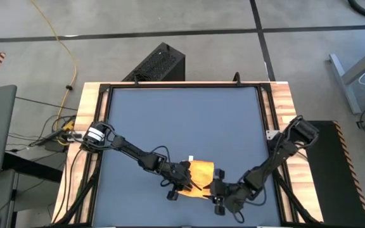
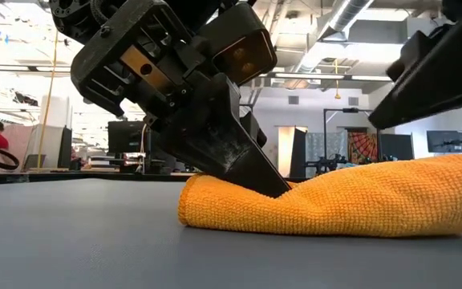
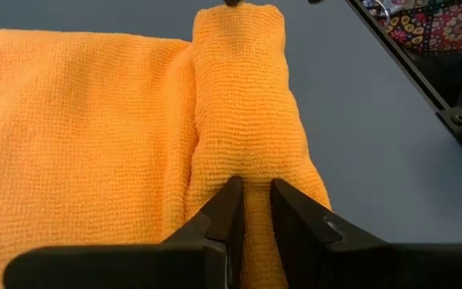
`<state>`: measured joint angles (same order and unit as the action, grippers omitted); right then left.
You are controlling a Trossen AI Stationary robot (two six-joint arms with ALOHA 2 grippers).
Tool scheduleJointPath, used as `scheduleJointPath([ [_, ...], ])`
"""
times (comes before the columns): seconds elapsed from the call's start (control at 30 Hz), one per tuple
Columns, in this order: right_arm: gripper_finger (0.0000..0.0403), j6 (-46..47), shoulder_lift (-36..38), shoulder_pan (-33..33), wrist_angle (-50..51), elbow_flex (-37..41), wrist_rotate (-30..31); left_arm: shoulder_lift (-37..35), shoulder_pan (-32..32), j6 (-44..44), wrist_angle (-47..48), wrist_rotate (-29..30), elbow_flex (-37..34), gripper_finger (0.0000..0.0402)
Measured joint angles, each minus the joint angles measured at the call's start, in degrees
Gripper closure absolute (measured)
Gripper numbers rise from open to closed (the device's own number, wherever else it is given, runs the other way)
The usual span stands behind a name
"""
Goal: Roll towel into tight, uniform cylinder
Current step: Roll the orange towel
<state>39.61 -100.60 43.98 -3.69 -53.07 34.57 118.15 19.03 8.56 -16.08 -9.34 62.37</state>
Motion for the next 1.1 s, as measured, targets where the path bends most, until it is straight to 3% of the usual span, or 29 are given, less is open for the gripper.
scheduleJointPath([
  [0.27, 0.0235, -14.7, 0.0, -0.8, -4.3, -0.1, -9.8, 0.0, 0.0, 0.1, -0.2, 0.1, 0.0, 0.0347],
  [0.57, 0.0272, -19.1, 0.0, 5.3, -5.4, -0.1, -1.5, -2.0, 0.1, 0.0, 0.2, 0.2, 0.0, 0.0347],
  [0.93, 0.0284, -16.1, 0.0, 3.1, -5.7, -0.1, -1.6, -3.7, 0.3, -0.5, 1.4, 1.1, -0.1, 0.0347],
  [1.1, 0.0271, -17.4, 0.0, 2.8, -5.0, -0.1, -2.3, -3.7, 0.9, -0.6, 1.3, 1.2, -0.1, 0.0347],
])
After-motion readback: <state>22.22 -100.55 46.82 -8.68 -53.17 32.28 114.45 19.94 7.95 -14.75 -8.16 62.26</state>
